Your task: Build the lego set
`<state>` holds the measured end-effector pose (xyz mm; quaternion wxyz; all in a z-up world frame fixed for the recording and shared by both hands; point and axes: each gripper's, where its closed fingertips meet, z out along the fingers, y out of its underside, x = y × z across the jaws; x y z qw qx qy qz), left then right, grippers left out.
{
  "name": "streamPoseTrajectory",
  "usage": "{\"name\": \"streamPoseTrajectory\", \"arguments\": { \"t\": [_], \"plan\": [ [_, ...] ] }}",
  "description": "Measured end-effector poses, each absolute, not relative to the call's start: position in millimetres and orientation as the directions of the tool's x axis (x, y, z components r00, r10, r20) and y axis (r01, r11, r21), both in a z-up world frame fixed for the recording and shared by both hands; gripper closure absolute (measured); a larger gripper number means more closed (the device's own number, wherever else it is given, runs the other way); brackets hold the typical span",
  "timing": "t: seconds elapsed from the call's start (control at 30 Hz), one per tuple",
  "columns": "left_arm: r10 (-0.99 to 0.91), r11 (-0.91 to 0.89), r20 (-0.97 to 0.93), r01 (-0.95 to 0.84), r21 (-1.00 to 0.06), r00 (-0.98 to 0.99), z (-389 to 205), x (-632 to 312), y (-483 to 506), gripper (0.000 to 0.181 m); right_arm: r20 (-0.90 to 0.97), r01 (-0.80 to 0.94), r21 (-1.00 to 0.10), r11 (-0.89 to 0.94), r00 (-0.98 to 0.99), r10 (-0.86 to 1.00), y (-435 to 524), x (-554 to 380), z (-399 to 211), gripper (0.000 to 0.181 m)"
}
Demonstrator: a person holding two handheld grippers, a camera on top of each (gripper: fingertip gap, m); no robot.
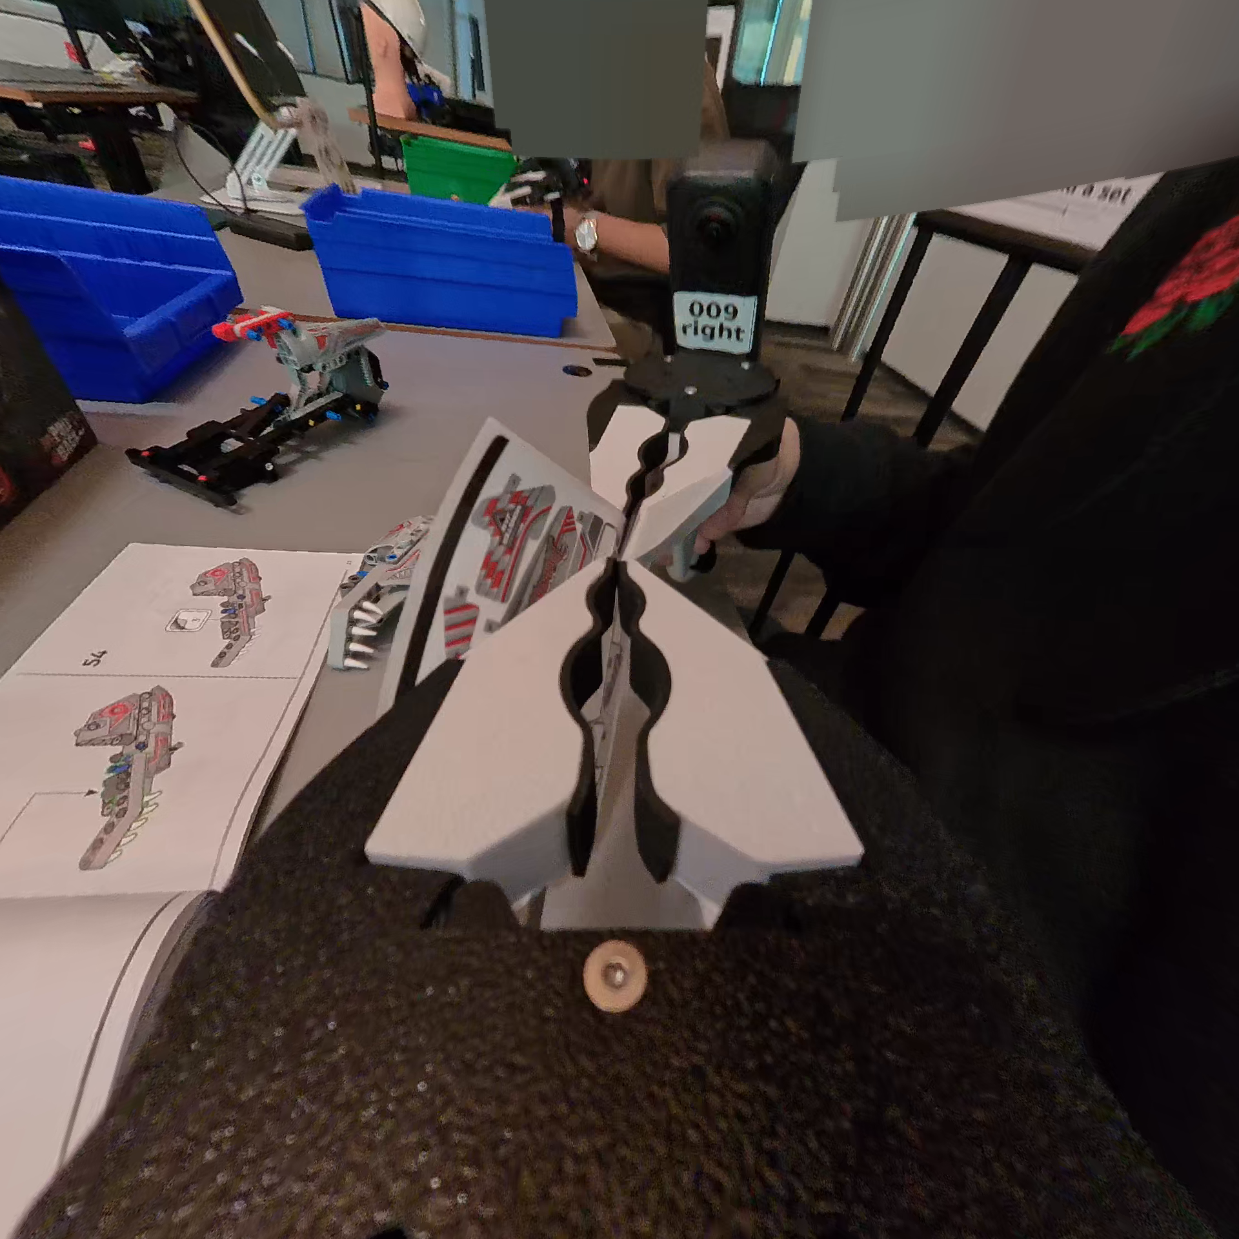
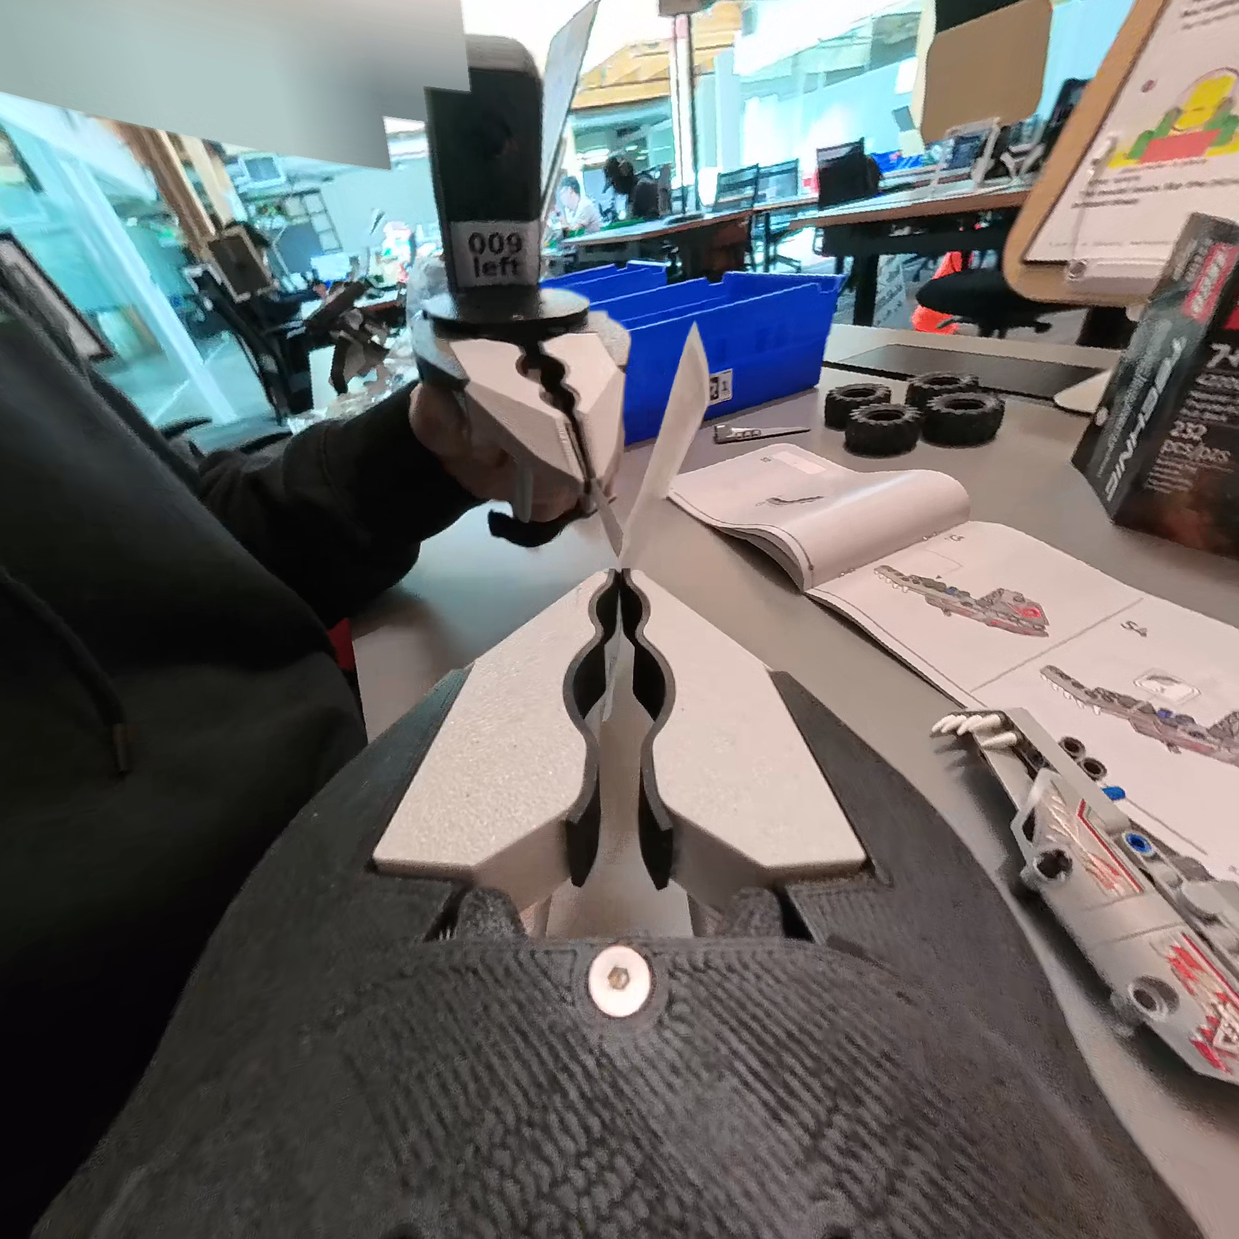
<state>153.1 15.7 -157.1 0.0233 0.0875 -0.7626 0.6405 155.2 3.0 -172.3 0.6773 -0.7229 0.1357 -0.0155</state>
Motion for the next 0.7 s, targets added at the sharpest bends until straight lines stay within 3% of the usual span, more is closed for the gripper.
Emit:
{"name": "streamPoseTrajectory", "arguments": {
  "t": [0.27,0.7],
  "plan": [
    [-0.159,-0.076,0.292,-0.283,-0.956,-0.943,-134,181,41,0.181,-0.375,-0.376,-0.925,0.057,0.880,-0.292,-14,178,-181,0.181],
    [-0.199,-0.184,0.258,-0.222,-0.957,-0.945,-117,193,72,0.181,-0.371,-0.373,-0.926,0.052,0.879,-0.301,-10,240,-124,0.181]
  ]
}}
